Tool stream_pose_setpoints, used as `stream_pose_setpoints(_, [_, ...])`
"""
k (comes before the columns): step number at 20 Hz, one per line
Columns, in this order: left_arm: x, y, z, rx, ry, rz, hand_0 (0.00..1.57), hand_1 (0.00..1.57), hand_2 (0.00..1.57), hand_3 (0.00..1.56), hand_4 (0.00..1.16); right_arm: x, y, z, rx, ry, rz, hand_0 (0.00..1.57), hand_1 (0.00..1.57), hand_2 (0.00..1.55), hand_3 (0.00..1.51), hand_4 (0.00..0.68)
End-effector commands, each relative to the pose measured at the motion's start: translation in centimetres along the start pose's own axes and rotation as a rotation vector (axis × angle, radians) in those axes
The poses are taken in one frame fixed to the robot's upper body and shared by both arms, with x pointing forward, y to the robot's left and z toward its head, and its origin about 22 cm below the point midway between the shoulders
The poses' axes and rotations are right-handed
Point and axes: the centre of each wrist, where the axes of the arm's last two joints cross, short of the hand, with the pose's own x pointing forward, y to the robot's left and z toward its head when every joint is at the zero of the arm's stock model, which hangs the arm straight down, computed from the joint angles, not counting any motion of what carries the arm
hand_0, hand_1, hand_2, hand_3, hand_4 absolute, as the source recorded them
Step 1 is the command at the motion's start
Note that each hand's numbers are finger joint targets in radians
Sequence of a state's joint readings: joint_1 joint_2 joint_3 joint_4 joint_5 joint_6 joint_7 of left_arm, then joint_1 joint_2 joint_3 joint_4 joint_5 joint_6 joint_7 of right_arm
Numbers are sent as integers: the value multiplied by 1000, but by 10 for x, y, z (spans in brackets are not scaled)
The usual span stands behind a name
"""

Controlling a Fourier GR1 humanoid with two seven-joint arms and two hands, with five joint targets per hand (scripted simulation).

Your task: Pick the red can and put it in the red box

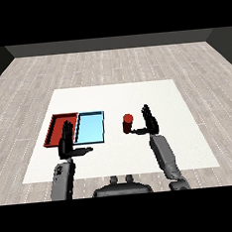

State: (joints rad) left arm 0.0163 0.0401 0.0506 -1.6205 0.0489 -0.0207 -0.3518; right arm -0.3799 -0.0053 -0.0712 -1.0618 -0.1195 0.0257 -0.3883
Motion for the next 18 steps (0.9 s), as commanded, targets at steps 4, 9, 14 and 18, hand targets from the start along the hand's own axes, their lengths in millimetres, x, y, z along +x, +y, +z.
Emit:
stream_pose_setpoints(4, [-10, 8, 28, -8, -6, 2, 0, 0, 0, 0, 0, -15, 5, -9, -19, 37, -49, 0, 0, 0, 0, 0])
stream_pose_setpoints(9, [-6, -2, -7, 12, -6, 12, 0, 0, 0, 0, 0, -34, 23, -15, -25, 56, -69, 0, 0, 0, 0, 0])
stream_pose_setpoints(14, [3, -6, -1, 17, -18, 20, 0, 0, 0, 0, 0, -27, 22, -1, -21, 40, -94, 0, 0, 0, 0, 0])
stream_pose_setpoints(18, [2, 12, -9, 7, -22, 20, 0, 0, 0, 0, 0, -44, 23, -9, -12, 58, -115, 0, 0, 0, 0, 0])
